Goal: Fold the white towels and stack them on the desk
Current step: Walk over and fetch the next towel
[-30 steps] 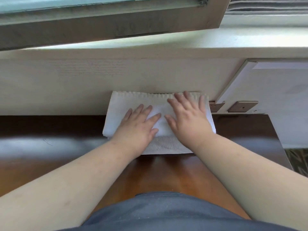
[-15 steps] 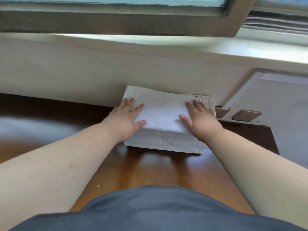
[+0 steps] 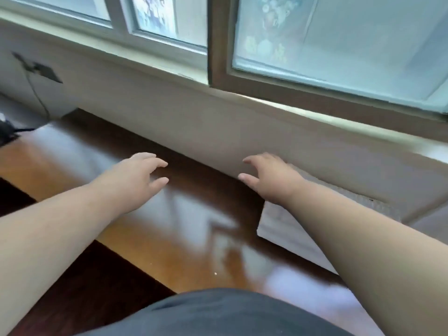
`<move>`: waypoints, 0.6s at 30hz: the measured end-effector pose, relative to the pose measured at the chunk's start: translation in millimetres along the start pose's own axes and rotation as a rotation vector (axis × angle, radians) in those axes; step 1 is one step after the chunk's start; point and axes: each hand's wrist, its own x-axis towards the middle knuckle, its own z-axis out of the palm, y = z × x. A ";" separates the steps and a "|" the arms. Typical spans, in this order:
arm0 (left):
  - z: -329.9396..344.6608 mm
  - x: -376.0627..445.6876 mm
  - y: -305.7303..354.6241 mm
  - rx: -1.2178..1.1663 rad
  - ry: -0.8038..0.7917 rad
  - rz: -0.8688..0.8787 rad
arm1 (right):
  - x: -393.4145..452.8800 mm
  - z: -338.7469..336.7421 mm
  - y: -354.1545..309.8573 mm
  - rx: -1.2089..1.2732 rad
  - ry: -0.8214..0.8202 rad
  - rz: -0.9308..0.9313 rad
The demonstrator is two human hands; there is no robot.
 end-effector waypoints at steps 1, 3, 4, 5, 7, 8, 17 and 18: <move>-24.4 -11.5 -22.6 0.019 0.007 -0.021 | 15.3 -5.8 -35.3 -0.029 -0.034 -0.059; -78.2 -39.1 -72.4 0.080 0.047 -0.066 | 48.0 -19.4 -116.8 -0.063 -0.073 -0.173; -104.6 -56.3 -99.7 0.115 0.070 -0.094 | 63.6 -25.6 -162.7 -0.073 -0.069 -0.228; -129.7 -74.9 -127.7 0.142 0.088 -0.127 | 77.7 -31.6 -211.6 -0.078 -0.057 -0.284; -175.2 -116.7 -186.5 0.178 0.112 -0.220 | 98.1 -39.8 -317.6 -0.068 -0.029 -0.403; -195.4 -137.1 -217.4 0.197 0.136 -0.268 | 106.3 -41.7 -370.9 -0.055 -0.010 -0.465; -300.7 -305.4 -485.9 0.170 0.327 -0.756 | 138.4 -17.5 -751.9 -0.024 -0.028 -0.829; -307.6 -317.5 -509.3 0.158 0.331 -0.806 | 141.2 -16.1 -782.8 -0.028 -0.033 -0.851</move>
